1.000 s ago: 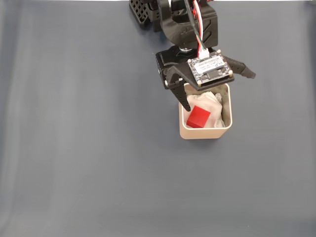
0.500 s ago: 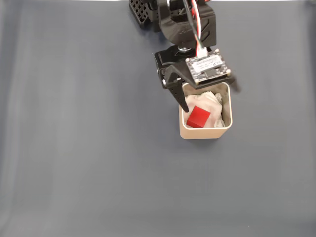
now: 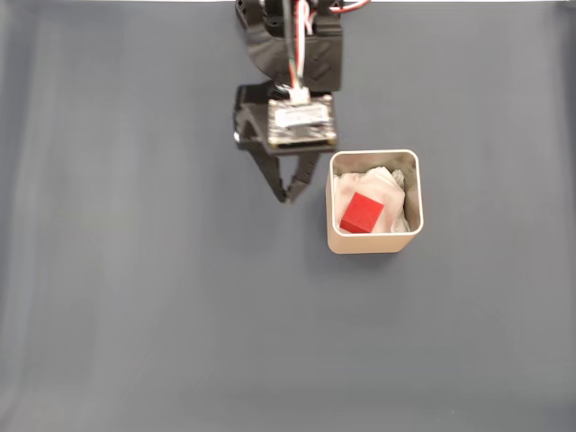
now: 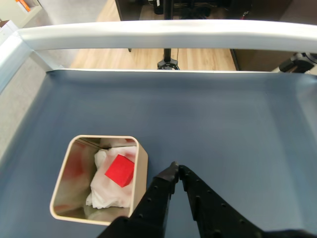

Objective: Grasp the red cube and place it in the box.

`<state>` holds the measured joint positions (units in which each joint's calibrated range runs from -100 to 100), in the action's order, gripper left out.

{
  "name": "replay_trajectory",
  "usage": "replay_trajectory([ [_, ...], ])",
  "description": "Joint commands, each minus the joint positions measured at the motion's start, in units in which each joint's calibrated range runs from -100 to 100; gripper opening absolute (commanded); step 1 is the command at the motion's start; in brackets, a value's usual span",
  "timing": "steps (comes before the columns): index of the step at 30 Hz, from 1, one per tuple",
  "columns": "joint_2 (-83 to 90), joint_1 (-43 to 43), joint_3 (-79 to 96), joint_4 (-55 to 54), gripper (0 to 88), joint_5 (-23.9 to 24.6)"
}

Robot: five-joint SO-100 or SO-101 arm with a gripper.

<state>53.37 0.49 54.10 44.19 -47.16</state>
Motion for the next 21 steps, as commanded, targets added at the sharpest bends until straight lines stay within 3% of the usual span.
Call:
replay_trajectory([
  [1,6.9,2.2,4.7,-0.7,0.2,0.5],
  [13,31.2,5.4,28.9,5.7,0.2,0.7],
  [21,38.6,5.2,37.7,9.3,0.2,0.4],
])
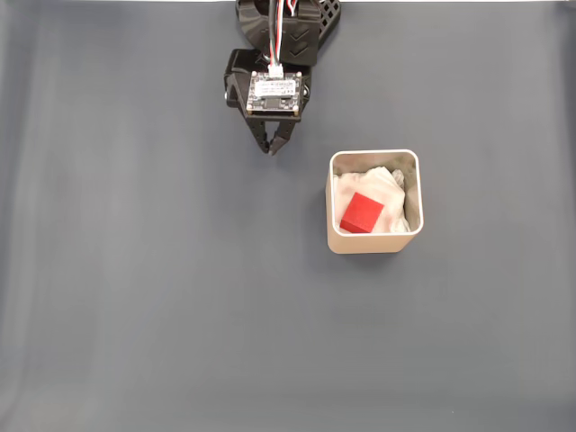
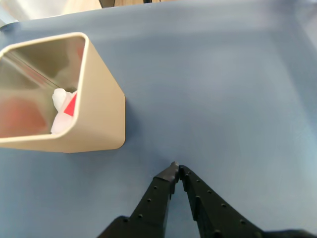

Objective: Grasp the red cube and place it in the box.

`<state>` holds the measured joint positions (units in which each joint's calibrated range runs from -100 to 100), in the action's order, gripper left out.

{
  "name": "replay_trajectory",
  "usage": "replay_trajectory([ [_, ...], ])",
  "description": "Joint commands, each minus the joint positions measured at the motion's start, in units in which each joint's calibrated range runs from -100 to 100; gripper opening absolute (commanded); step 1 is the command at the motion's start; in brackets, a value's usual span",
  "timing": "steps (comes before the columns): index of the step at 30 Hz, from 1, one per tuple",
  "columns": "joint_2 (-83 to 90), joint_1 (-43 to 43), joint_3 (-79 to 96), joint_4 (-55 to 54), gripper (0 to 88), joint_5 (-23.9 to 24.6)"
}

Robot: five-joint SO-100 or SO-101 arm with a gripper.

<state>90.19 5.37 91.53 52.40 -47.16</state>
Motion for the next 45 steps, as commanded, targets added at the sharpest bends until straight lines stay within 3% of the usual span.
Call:
replay_trajectory([
  [1,1.9,0.1,0.9,1.6,0.2,0.3],
  [11,6.0,-2.2,7.9,5.9,0.2,-0.8],
  [27,9.7,-4.2,8.3,23.6,0.2,1.1],
  [45,9.7,-4.6,8.3,23.9,0.5,0.5],
])
